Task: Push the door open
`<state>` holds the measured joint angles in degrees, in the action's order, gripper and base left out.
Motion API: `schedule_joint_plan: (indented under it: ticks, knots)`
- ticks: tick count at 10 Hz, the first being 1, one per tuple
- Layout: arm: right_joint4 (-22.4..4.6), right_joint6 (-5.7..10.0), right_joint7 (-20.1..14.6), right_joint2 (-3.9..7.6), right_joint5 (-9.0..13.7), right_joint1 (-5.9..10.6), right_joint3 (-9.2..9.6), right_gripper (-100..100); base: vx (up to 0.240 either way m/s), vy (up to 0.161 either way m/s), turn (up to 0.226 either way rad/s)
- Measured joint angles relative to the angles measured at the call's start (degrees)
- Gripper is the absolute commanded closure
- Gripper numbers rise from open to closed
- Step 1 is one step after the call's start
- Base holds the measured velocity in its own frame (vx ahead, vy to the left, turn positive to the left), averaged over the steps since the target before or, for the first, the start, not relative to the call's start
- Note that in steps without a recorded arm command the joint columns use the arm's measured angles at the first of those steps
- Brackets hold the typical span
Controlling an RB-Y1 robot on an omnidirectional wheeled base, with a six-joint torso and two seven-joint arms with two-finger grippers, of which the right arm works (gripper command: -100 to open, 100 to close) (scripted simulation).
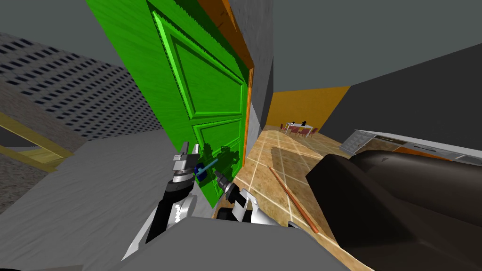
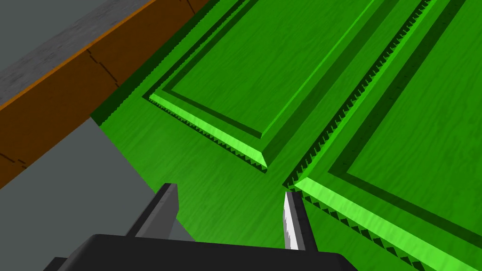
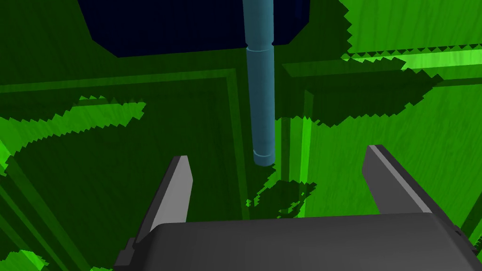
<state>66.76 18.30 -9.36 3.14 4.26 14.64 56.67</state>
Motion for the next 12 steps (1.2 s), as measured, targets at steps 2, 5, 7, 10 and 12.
schedule_joint_plan:
  ticks: [2, 5, 7, 10, 12]
  knots:
    - [0.0, -0.02, 0.1, 0.44, 0.0, -0.07, -0.21, -100, 0.080, 0.117, 0.037]
    - [-1.1, 0.36, 0.4, 0.22, -0.2, 0.12, -0.80, -100, 0.104, 0.174, 0.024]
    - [-1.3, 0.41, 0.6, -0.15, -0.3, 0.07, -1.21, -100, 0.111, 0.166, 0.026]
    - [-2.3, 0.82, 0.8, -1.45, -0.4, 0.18, -1.67, 100, 0.049, 0.068, 0.011]
    - [-2.2, 0.77, 0.8, -1.38, -0.4, 0.18, -1.66, 100, -0.016, -0.024, 0.003]
